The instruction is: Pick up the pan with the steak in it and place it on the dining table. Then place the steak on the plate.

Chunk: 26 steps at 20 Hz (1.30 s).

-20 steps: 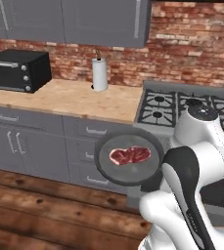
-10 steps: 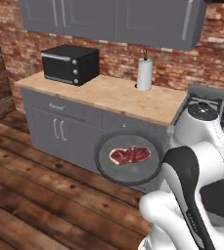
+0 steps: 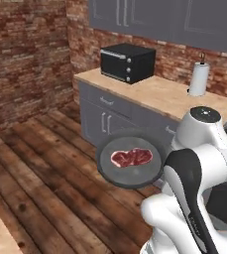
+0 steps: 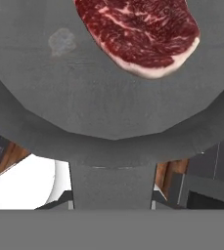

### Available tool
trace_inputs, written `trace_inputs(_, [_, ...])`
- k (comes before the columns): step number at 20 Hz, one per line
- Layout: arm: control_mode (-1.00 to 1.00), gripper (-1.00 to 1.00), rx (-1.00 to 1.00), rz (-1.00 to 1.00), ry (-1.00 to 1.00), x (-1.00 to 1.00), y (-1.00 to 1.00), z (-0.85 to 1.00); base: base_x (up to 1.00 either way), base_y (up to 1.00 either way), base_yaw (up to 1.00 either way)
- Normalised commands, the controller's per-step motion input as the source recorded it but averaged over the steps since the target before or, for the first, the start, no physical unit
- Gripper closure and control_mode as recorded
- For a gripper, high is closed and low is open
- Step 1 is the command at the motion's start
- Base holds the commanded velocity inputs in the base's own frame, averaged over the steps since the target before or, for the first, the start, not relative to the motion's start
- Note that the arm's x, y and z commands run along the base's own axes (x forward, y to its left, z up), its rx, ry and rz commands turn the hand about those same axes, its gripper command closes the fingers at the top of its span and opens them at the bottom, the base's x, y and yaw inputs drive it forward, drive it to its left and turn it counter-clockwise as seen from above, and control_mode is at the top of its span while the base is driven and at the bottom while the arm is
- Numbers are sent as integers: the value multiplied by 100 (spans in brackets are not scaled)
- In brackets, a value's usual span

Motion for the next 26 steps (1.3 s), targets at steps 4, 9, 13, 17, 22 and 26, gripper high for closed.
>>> trace_inputs(4, [100,100,0,0,0,0,0,0,0,0,50])
trace_inputs(9, [100,100,0,0,0,0,0,0,0,0,50])
trace_inputs(13, [100,100,0,0,0,0,0,0,-7,0,49])
trace_inputs(17, [100,100,0,0,0,0,0,0,-17,-8,31])
trace_inputs(22, [100,100,0,0,0,0,0,0,0,0,1])
trace_inputs(26, [100,100,0,0,0,0,0,0,-1,0,1])
